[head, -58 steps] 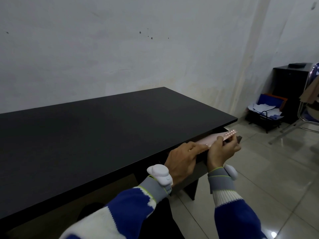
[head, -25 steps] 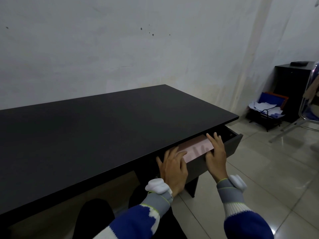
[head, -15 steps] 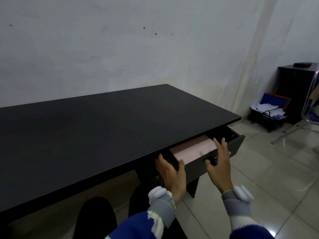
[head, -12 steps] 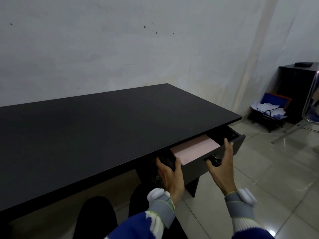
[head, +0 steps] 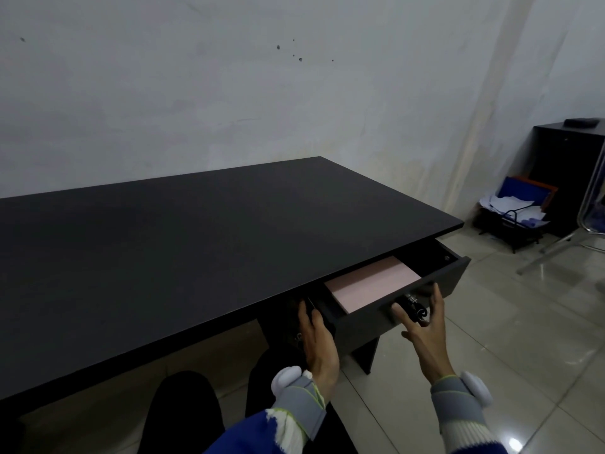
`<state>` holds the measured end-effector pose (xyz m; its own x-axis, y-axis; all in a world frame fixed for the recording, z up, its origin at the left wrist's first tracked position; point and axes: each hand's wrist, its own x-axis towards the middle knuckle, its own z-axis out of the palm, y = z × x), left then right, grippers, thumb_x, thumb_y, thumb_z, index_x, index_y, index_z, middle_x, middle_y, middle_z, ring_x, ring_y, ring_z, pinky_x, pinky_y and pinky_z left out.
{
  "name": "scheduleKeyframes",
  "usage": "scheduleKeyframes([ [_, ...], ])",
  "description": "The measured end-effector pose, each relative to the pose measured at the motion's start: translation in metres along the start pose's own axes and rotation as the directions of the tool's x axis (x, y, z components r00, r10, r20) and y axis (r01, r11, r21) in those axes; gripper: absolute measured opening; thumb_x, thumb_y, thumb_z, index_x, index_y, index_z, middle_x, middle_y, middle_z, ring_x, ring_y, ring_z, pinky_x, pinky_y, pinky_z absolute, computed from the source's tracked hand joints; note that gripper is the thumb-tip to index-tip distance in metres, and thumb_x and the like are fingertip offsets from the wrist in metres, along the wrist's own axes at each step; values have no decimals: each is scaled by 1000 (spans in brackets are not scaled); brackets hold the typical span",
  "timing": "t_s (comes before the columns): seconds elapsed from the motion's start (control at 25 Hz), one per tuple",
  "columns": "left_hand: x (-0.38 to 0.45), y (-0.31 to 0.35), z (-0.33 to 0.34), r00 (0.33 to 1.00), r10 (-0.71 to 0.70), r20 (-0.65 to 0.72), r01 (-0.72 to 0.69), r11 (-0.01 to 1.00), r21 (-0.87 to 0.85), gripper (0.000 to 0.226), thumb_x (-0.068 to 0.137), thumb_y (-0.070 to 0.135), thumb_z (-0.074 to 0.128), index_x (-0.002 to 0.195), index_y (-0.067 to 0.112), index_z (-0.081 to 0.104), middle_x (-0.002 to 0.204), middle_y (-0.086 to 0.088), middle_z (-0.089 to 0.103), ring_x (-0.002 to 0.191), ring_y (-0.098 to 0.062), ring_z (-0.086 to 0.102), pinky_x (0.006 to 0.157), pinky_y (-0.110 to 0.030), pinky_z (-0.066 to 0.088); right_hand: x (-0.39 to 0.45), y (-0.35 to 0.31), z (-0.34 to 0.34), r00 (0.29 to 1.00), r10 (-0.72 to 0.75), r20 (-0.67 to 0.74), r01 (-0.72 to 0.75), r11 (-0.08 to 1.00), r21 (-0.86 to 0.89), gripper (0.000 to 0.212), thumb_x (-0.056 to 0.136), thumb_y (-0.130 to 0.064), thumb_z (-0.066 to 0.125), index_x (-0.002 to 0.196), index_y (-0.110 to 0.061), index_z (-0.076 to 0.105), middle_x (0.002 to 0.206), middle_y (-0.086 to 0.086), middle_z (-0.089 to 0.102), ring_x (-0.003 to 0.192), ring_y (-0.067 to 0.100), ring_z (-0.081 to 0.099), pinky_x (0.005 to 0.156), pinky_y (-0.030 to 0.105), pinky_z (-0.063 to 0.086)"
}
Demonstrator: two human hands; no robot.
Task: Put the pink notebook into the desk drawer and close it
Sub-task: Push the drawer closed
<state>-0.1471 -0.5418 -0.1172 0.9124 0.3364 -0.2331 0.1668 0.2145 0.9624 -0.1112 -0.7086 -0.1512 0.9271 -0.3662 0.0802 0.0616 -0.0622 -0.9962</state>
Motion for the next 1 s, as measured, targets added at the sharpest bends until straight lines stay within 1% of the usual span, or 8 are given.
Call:
scheduleKeyframes([
  [0.36, 28, -1, -12, 996, -92, 0, 92, 996, 12, 51, 102, 27, 28, 151, 19, 15, 160, 2, 14, 147, -15, 14, 117, -27, 13, 12, -2, 26, 998, 5, -60, 4, 988, 152, 93, 78, -16, 75, 150, -37, 20, 159, 2, 24, 142, 33, 31, 107, 60, 39],
  [0.52, 43, -7, -8, 963, -268, -10, 262, 946, -189, 56, 99, 37, 36, 150, 23, 19, 157, -3, 24, 142, -26, 28, 114, -44, 30, 27, -9, 41, 995, 11, -102, 4, 989, 145, 88, 76, -23, 78, 148, -31, 27, 154, 3, 30, 140, 28, 34, 109, 56, 39],
  [0.64, 48, -9, -6, 881, -465, 91, 456, 778, -432, 54, 96, 40, 41, 145, 18, 30, 147, -10, 36, 124, -34, 49, 79, -41, 51, 36, -9, 54, 996, 19, -91, -6, 991, 135, 88, 75, -26, 78, 147, -31, 27, 154, 3, 32, 139, 27, 36, 109, 55, 39],
  [0.72, 47, -3, -6, 827, -524, 204, 531, 608, -590, 61, 94, 42, 45, 144, 11, 31, 136, -19, 42, 96, -34, 59, 58, -39, 56, 42, -10, 62, 995, 25, -92, -14, 992, 123, 90, 75, -27, 78, 148, -31, 26, 155, 3, 30, 140, 28, 34, 109, 56, 39],
  [0.8, 50, 5, -5, 807, -525, 269, 527, 437, -729, 60, 93, 38, 49, 140, 4, 32, 138, -25, 42, 92, -36, 59, 45, -36, 57, 47, -10, 69, 996, 26, -86, -17, 994, 104, 90, 77, -25, 77, 149, -29, 24, 157, 6, 28, 142, 29, 31, 110, 57, 37],
  [0.84, 55, 7, -5, 810, -519, 273, 502, 373, -780, 53, 94, 34, 49, 135, 2, 36, 142, -25, 40, 104, -37, 57, 50, -38, 58, 51, -10, 73, 997, 24, -78, -17, 995, 96, 90, 78, -22, 76, 150, -27, 24, 157, 7, 28, 143, 30, 31, 111, 56, 36],
  [0.92, 64, 15, -7, 799, -545, 254, 471, 304, -828, 40, 95, 25, 48, 127, 3, 43, 145, -21, 38, 128, -36, 44, 84, -42, 59, 57, -12, 80, 999, 0, -47, 3, 998, 68, 87, 78, -13, 75, 149, -18, 25, 155, 11, 33, 141, 32, 33, 113, 55, 35],
  [1.0, 69, 26, -8, 795, -566, 220, 452, 310, -837, 37, 95, 20, 46, 128, 2, 46, 146, -19, 37, 134, -34, 38, 106, -47, 43, 63, -16, 88, 999, -25, -22, 25, 1000, 17, 81, 77, -1, 73, 145, -10, 31, 146, 16, 43, 134, 34, 41, 110, 54, 38],
])
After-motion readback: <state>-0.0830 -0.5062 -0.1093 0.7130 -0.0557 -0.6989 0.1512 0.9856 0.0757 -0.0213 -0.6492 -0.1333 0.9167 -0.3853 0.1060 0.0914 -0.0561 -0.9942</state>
